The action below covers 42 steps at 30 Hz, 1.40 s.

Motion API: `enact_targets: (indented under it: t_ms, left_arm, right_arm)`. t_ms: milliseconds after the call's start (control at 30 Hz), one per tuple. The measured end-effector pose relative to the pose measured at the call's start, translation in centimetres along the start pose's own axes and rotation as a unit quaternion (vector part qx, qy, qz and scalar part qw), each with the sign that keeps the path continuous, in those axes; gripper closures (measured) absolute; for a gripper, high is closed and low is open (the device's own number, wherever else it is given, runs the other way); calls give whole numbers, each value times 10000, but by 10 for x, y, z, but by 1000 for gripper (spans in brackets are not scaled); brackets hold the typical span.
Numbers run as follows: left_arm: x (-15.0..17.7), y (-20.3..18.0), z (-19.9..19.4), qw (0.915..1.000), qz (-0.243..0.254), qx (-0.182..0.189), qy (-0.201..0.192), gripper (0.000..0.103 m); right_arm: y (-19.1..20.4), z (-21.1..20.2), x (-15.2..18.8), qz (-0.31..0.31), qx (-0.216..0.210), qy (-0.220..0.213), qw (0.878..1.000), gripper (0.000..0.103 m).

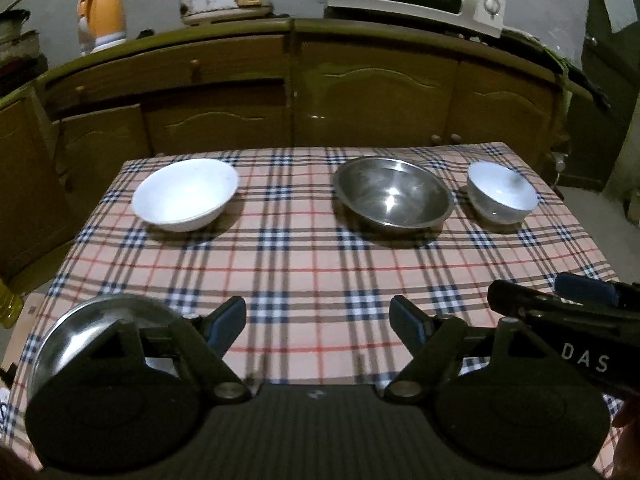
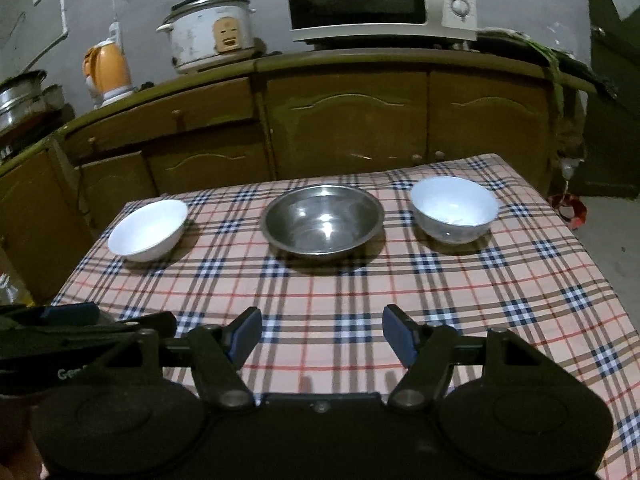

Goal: Organize plates and bowls

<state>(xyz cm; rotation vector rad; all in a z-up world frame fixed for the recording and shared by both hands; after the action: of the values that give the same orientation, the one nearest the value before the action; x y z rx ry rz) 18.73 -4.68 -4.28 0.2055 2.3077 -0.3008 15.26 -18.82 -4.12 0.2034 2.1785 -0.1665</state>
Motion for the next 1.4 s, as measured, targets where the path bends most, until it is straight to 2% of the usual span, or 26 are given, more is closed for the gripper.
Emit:
enact_targets:
  t_ms: [367,700,900,1167,1300,1367,1400]
  left_arm:
    - [-19,-18,34,9999,39,116,11,23]
    - [-46,1,79,9994,-312,66,-96,23]
    - [-67,14,117,9996,-248,-92,-65,23]
    - [-73,23,168,9997,-37,-134,215,23]
    - [-77,30,184,9996,-123,-116,239,27]
    - [-79,33,193,9994,-161,-90,296,34]
    - [-79,33,197,9993,-157,-48,323,43]
  right_arm:
    - [-28,33,-12,173,0,58,9998,23]
    - [-43,91,-35,469,-78,69,9988,23]
    - [-36,135,-49,561,-185,237,9980,23]
    - [-19,186,-59,504,-176,400,9978,23]
    - [-12,206,-61,549,-188,460,9973,24]
    - [-10,215,-61,599,-201,490,9968,24]
    - [-9,220,-61,597,-195,507,9967,25]
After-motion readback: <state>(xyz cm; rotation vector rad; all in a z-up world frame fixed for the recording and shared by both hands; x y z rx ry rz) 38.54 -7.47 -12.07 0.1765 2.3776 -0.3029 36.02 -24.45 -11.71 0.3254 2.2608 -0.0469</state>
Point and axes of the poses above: each gripper's, at about its wrist camera, not at the fingertips, and z roughly the way its jaws point, y to its left, x to its underside, the point moved 9 cm from there along z, roughly the way its jaws point, and after that the axes turned 14 degrees about x, right-handed, at the moved point
